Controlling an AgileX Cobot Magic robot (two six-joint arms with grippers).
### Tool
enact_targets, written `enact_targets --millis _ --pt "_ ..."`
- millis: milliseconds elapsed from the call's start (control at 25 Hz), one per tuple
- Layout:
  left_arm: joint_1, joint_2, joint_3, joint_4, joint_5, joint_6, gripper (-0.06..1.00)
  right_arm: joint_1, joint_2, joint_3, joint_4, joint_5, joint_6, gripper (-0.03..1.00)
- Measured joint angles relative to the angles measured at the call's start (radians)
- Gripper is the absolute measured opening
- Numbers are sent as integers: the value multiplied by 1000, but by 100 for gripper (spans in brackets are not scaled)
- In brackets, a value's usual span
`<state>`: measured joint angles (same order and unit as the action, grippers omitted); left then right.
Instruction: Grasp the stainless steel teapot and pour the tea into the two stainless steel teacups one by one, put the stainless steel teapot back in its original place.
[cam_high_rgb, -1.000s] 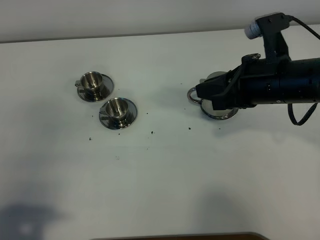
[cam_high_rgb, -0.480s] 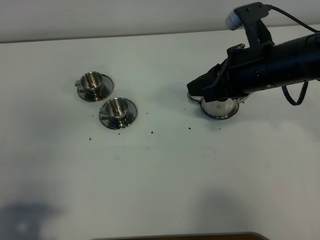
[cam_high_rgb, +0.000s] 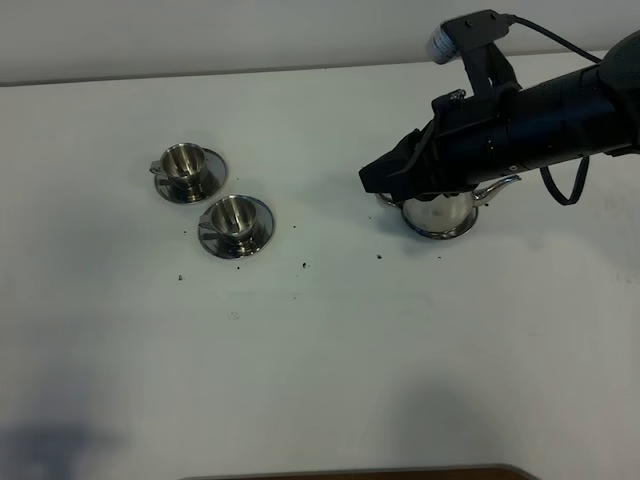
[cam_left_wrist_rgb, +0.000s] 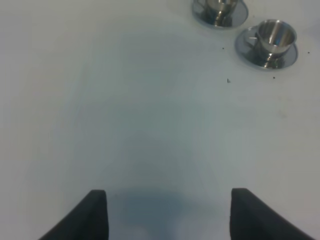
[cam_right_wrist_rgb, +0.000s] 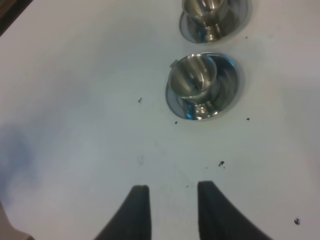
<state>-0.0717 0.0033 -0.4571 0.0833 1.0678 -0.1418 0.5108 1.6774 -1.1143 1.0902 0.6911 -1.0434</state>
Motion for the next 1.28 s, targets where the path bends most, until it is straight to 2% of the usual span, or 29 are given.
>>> enact_targets --millis 200,520,680,840,920,1000,1280 --pt "0 -8 0 0 1 -1 58 0 2 0 42 -19 -36 24" --pt "0 -8 0 0 1 -1 58 0 3 0 189 -90 -86 25" --pt "0 -8 0 0 1 -1 58 0 10 -18 211 -94 -140 32" --pt "0 -8 0 0 1 -1 58 10 71 -99 196 -73 -137 42" --pt "0 -8 0 0 1 -1 58 28 120 -157 137 -56 -99 45" --pt "0 -8 0 0 1 -1 58 56 174 -232 36 -42 -28 47" --pt "0 -8 0 0 1 -2 58 143 290 -478 -458 -3 300 47"
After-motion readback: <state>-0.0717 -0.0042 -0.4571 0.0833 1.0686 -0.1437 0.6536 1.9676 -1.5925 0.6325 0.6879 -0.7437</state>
